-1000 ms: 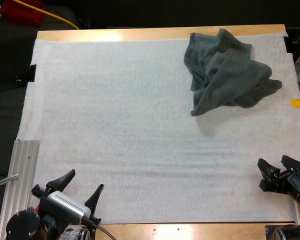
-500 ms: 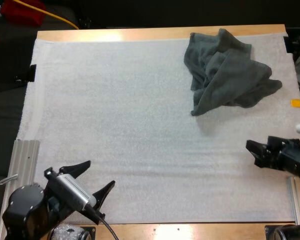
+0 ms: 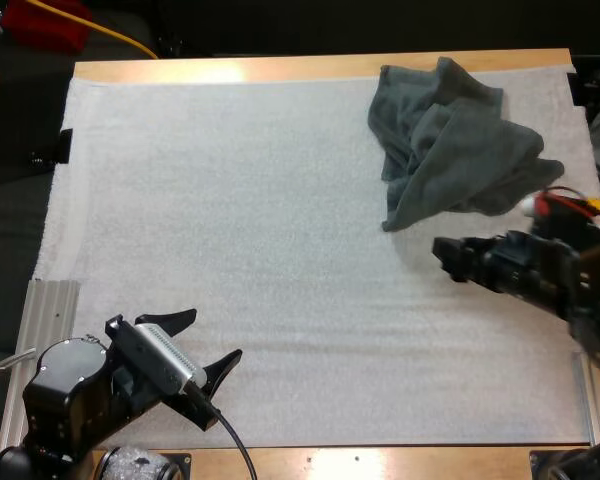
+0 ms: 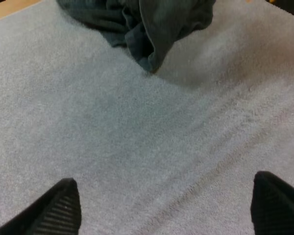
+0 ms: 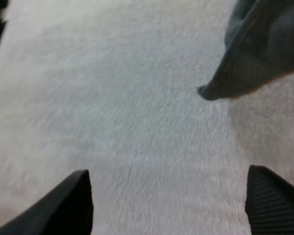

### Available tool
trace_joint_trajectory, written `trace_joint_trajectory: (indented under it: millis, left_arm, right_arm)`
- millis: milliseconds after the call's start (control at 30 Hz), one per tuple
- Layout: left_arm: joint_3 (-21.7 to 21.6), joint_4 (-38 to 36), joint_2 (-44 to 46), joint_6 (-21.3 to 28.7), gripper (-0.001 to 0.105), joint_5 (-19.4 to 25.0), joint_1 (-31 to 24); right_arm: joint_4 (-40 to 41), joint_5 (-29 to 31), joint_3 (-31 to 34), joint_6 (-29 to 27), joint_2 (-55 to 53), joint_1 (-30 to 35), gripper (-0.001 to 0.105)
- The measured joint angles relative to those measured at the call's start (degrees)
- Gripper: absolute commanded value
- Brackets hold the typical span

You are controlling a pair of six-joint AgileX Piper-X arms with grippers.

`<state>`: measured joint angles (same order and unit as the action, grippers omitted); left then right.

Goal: Pick towel from pile, fold and stack

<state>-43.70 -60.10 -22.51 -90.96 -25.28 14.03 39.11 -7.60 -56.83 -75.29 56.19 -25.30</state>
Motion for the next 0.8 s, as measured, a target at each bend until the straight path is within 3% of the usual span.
trace_joint_trajectory:
  millis: [300,800]
  left_arm:
    - [0.0,0.4,0.0,0.0,0.069,0.0,0.0]
    - [0.0,0.4,0.0,0.0,0.069,0.0,0.0]
  right_arm:
    - [-8.28,3.24,0.0,9.43,11.52,-1.64,0.064]
    - [-15.81,4.86,-3.73,17.16,27.79,-1.64,0.064]
